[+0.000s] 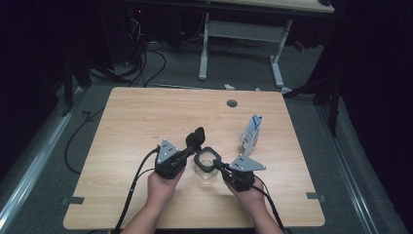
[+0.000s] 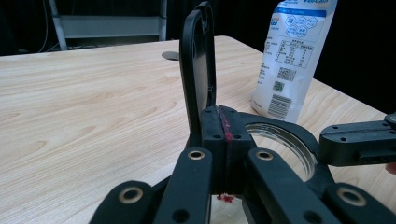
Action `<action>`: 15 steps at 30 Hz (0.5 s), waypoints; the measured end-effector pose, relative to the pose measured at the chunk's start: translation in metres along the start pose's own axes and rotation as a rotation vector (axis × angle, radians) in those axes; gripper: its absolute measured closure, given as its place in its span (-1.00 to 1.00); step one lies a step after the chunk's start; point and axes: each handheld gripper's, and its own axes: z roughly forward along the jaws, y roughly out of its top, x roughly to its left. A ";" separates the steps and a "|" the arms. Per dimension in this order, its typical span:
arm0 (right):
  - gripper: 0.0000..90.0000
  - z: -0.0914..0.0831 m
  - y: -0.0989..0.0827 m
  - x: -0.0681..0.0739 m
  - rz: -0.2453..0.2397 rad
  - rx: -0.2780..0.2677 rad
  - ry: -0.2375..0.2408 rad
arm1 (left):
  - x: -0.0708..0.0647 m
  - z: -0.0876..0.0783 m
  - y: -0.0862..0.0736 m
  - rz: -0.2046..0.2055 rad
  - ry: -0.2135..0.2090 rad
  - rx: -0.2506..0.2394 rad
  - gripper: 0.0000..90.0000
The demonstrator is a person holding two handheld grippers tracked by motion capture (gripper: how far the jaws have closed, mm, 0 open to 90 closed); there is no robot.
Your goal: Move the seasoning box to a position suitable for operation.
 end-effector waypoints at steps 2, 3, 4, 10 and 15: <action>1.00 0.000 0.000 0.000 0.001 0.001 -0.001 | 0.000 0.000 0.000 -0.001 -0.001 0.001 0.99; 1.00 0.000 0.000 0.000 -0.001 0.000 -0.001 | 0.000 0.000 0.000 0.000 0.001 0.001 0.99; 1.00 0.000 0.000 0.000 -0.001 0.000 -0.001 | 0.000 0.000 0.000 0.000 0.001 0.001 0.99; 0.98 0.000 0.000 0.000 -0.002 0.001 -0.001 | -0.002 -0.004 -0.001 0.012 -0.014 0.011 0.96; 0.87 -0.003 0.002 -0.001 0.000 -0.002 -0.010 | -0.004 -0.010 -0.006 0.046 -0.014 0.025 0.90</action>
